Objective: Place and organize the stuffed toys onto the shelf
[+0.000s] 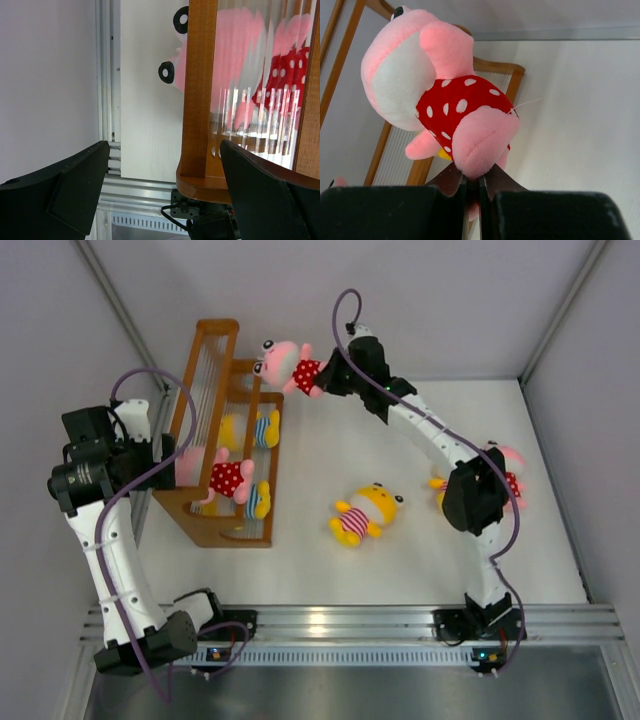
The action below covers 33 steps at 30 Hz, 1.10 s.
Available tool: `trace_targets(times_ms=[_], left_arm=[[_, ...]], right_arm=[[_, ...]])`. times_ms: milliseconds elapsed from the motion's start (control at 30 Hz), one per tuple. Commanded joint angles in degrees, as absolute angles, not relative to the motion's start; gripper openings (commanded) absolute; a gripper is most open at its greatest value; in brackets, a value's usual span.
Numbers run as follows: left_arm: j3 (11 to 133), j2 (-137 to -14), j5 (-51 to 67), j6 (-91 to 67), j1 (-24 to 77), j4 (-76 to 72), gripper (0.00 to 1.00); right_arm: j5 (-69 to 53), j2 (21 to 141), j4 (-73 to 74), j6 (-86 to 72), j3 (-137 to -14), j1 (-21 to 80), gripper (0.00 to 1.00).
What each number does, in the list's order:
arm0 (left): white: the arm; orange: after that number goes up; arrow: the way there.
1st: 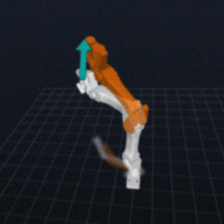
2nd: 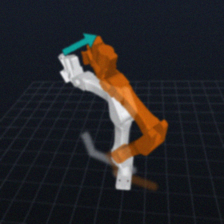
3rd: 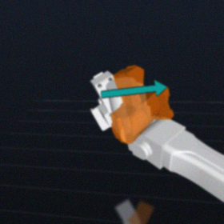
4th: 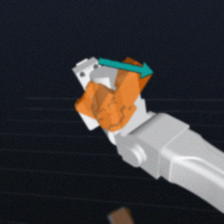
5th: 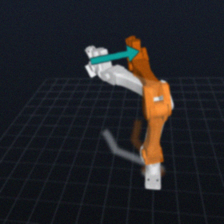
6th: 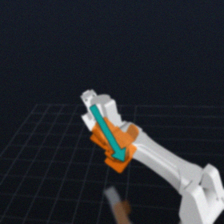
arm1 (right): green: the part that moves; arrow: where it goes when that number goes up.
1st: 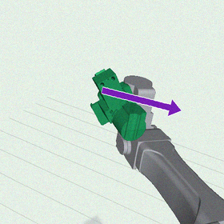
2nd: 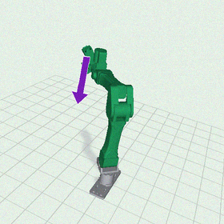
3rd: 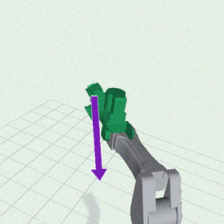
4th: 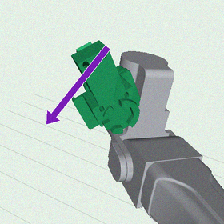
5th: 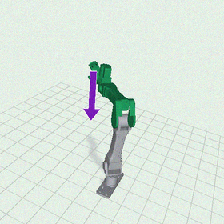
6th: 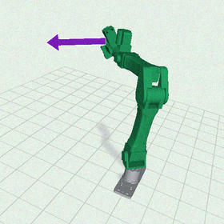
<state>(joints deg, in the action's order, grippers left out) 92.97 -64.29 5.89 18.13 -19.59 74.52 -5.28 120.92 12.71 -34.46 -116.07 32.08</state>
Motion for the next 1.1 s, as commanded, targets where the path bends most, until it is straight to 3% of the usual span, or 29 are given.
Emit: trace_targets(times_ms=[0, 333, 1067], left_arm=[[93.7, -65.0, 5.1, 18.7, -19.3, 74.4, 0.98], [94.2, -64.6, 5.2, 18.5, -19.3, 74.5, 0.98], [94.3, -64.5, 6.2, 18.3, -19.3, 74.4, 0.98]], right_arm=[[-7.1, 120.8, 17.0, -32.8, -122.1, 34.7, 0.0], [-0.4, 124.7, 20.4, -35.9, -126.3, 40.3, 0.0], [-11.3, 135.9, 14.4, -42.5, -136.6, 47.9, 0.0]])
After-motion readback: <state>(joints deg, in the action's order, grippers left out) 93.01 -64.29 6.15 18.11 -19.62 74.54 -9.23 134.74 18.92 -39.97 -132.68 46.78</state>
